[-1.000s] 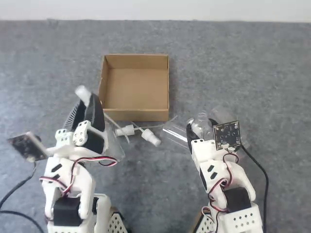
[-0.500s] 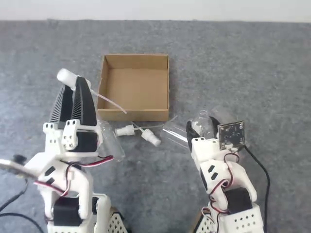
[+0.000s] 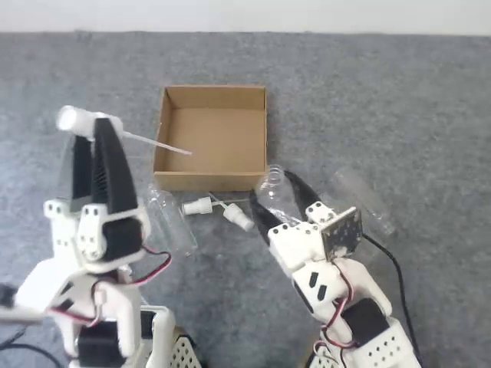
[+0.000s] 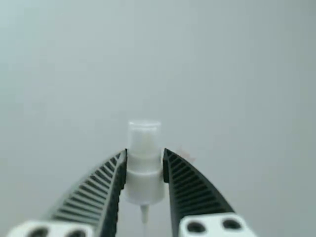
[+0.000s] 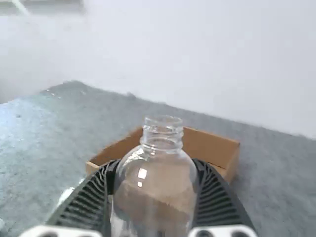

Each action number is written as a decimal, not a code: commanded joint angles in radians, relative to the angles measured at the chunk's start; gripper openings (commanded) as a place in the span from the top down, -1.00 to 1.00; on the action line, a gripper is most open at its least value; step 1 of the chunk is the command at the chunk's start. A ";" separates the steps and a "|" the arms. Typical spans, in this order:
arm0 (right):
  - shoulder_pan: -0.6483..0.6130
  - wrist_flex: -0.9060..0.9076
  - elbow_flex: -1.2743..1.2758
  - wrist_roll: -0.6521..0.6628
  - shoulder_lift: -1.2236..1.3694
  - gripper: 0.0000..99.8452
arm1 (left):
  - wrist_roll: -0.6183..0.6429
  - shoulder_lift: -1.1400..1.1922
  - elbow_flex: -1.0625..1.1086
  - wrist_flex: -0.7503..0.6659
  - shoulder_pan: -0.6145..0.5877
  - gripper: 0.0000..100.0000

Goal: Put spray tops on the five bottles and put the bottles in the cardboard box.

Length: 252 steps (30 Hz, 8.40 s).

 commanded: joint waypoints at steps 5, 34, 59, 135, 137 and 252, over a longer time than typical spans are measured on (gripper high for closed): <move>-0.048 -0.216 0.092 0.018 -0.013 0.95 | 0.000 -0.015 -0.119 -0.032 0.002 0.98; -0.051 -0.137 0.094 0.229 -0.013 0.95 | 0.054 -0.008 -0.064 0.112 0.298 0.97; -0.081 -0.137 0.094 0.230 -0.013 0.95 | 0.055 -0.006 0.033 0.006 0.354 0.97; -0.018 -0.058 0.094 0.230 -0.016 0.99 | -0.229 -0.008 0.289 0.161 0.572 0.97; -0.016 -0.054 0.094 0.230 -0.016 0.99 | -0.281 -0.008 0.292 0.176 0.580 0.97; -0.283 0.042 0.094 0.489 -0.015 0.99 | -0.359 -0.015 -0.160 0.709 0.407 0.88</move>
